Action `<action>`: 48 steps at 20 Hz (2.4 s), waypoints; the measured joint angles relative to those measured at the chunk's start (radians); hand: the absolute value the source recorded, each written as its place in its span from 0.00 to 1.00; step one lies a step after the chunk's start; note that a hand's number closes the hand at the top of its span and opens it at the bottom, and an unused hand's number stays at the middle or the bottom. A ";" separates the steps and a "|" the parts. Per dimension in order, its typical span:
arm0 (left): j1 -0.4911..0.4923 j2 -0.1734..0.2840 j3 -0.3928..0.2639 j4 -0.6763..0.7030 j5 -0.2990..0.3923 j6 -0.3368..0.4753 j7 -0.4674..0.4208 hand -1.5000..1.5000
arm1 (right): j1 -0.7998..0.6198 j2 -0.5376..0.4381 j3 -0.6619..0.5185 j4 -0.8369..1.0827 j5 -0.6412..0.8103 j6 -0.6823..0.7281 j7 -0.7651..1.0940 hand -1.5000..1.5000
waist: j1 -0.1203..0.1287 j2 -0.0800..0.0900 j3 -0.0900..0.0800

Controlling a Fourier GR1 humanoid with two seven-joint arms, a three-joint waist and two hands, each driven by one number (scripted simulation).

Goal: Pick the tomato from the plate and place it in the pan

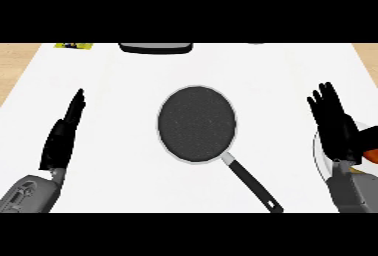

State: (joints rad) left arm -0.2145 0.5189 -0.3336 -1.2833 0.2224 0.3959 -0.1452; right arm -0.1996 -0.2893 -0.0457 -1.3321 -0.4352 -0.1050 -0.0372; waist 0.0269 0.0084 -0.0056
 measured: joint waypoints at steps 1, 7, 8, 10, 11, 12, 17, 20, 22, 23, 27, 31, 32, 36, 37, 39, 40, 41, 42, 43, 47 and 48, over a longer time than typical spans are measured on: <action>0.009 -0.002 0.001 -0.007 -0.007 0.003 0.010 0.50 | 0.004 -0.016 -0.020 0.017 -0.014 0.033 -0.016 0.00 | -0.005 -0.002 0.001; 0.069 0.036 -0.001 -0.055 0.004 -0.025 0.075 0.50 | -0.020 -0.230 -0.226 0.102 -0.123 0.223 -0.080 0.00 | -0.017 -0.003 0.006; 0.082 0.033 -0.007 -0.059 0.007 -0.031 0.079 0.50 | 0.001 -0.262 -0.254 0.140 -0.108 0.198 -0.074 0.00 | -0.019 -0.001 0.005; 0.107 0.037 -0.010 -0.069 0.017 -0.041 0.089 0.50 | 0.033 -0.289 -0.334 0.224 -0.139 0.162 -0.057 0.00 | -0.024 -0.001 0.008; 0.124 0.031 -0.022 -0.085 0.012 -0.035 0.096 0.50 | 0.053 -0.313 -0.367 0.265 -0.157 0.174 -0.048 0.00 | -0.024 -0.003 0.009; 0.129 0.034 -0.022 -0.093 0.014 -0.038 0.104 0.50 | 0.071 -0.338 -0.390 0.315 -0.165 0.203 -0.049 0.00 | -0.024 -0.003 0.009; 0.162 0.035 -0.042 -0.157 0.008 -0.037 0.143 0.50 | 0.171 -0.482 -0.393 0.481 -0.069 0.353 -0.138 0.00 | -0.014 -0.003 0.011; 0.169 0.029 -0.046 -0.170 0.001 -0.034 0.152 0.50 | 0.193 -0.562 -0.367 0.556 0.013 0.432 -0.222 0.00 | -0.011 -0.002 0.011; 0.174 0.039 -0.043 -0.186 -0.002 -0.039 0.167 0.50 | 0.179 -0.608 -0.341 0.596 0.061 0.483 -0.256 0.00 | -0.005 -0.003 0.011; 0.168 0.034 -0.043 -0.183 -0.002 -0.040 0.171 0.50 | 0.162 -0.634 -0.327 0.613 0.081 0.511 -0.264 0.00 | -0.003 -0.002 0.011; 0.170 0.034 -0.038 -0.202 -0.009 -0.043 0.193 0.50 | 0.096 -0.712 -0.272 0.675 0.154 0.634 -0.303 0.00 | 0.003 -0.002 0.010; 0.187 0.039 -0.030 -0.231 -0.015 -0.053 0.206 0.50 | 0.005 -0.746 -0.213 0.718 0.229 0.715 -0.329 0.00 | 0.005 -0.003 0.009; 0.185 0.042 -0.022 -0.229 -0.011 -0.064 0.206 0.50 | -0.026 -0.748 -0.197 0.733 0.251 0.724 -0.328 0.00 | 0.007 -0.002 0.009; 0.203 0.026 -0.019 -0.240 -0.039 -0.060 0.208 0.50 | -0.119 -0.753 -0.145 0.779 0.326 0.755 -0.300 0.00 | 0.002 -0.003 0.008; 0.192 0.013 -0.022 -0.235 -0.049 -0.056 0.216 0.50 | -0.138 -0.753 -0.135 0.780 0.338 0.767 -0.282 0.00 | -0.001 -0.003 0.007; 0.197 0.016 -0.011 -0.238 -0.050 -0.069 0.219 0.50 | -0.192 -0.746 -0.110 0.800 0.370 0.781 -0.255 0.00 | 0.000 -0.003 0.007; 0.203 0.020 -0.007 -0.246 -0.053 -0.073 0.223 0.50 | -0.213 -0.746 -0.098 0.807 0.387 0.792 -0.247 0.00 | 0.001 -0.003 0.007; 0.208 0.025 0.002 -0.258 -0.051 -0.080 0.228 0.50 | -0.231 -0.743 -0.088 0.817 0.405 0.799 -0.243 0.00 | 0.000 -0.003 0.007; 0.212 0.022 0.005 -0.261 -0.052 -0.085 0.227 0.50 | -0.246 -0.734 -0.074 0.817 0.423 0.801 -0.237 0.00 | -0.001 -0.004 0.007; 0.215 0.017 0.008 -0.261 -0.057 -0.085 0.228 0.50 | -0.268 -0.724 -0.064 0.818 0.439 0.796 -0.222 0.00 | -0.002 -0.004 0.007; 0.222 -0.003 0.014 -0.258 -0.078 -0.082 0.228 0.50 | -0.299 -0.714 -0.005 0.811 0.520 0.807 -0.210 0.00 | -0.005 -0.004 0.007; 0.223 -0.004 0.014 -0.273 -0.082 -0.080 0.243 0.50 | -0.299 -0.712 0.011 0.799 0.536 0.816 -0.200 0.00 | -0.007 -0.005 0.006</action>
State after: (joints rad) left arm 0.0081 0.5153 -0.3193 -1.5564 0.1408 0.3162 0.0976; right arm -0.4982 -1.0009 -0.0352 -0.5330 0.1007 0.7115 -0.2376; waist 0.0194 0.0033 0.0007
